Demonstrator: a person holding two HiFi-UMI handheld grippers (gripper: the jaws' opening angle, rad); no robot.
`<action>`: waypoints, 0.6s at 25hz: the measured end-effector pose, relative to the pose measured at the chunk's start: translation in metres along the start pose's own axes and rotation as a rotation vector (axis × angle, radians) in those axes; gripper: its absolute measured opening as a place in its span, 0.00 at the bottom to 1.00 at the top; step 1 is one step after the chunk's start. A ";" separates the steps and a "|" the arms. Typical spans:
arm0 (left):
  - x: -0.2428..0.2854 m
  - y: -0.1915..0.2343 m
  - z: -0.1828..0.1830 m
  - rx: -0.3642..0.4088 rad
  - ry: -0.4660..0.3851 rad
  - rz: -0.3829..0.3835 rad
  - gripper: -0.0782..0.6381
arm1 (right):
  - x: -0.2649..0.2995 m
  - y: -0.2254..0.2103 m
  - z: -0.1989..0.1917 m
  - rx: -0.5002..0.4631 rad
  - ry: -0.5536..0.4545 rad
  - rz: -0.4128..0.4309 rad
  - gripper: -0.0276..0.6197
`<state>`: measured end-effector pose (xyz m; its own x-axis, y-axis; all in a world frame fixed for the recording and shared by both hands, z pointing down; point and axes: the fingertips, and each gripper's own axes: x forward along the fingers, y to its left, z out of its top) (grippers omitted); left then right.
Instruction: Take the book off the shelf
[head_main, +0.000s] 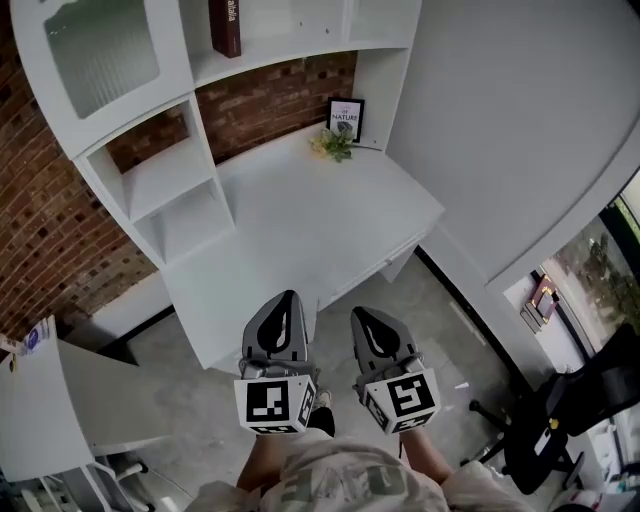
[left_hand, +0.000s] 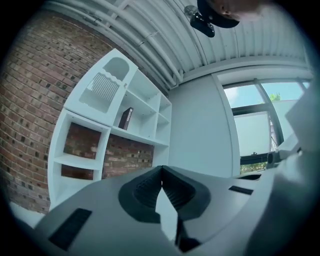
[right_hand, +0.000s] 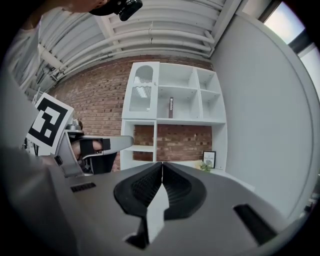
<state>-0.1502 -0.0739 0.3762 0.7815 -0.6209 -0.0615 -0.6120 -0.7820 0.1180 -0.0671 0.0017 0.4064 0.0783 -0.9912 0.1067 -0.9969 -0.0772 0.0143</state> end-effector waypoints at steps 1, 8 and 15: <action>0.016 0.009 0.005 0.002 -0.010 0.003 0.13 | 0.017 -0.007 0.007 -0.005 -0.009 0.000 0.07; 0.098 0.046 0.011 0.001 -0.011 0.043 0.13 | 0.089 -0.052 0.026 -0.019 -0.028 0.006 0.07; 0.157 0.054 0.009 0.017 -0.005 0.124 0.13 | 0.152 -0.090 0.035 -0.009 -0.058 0.113 0.07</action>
<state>-0.0622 -0.2140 0.3644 0.6989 -0.7132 -0.0526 -0.7061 -0.6999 0.1079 0.0339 -0.1461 0.3867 -0.0356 -0.9981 0.0505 -0.9992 0.0364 0.0148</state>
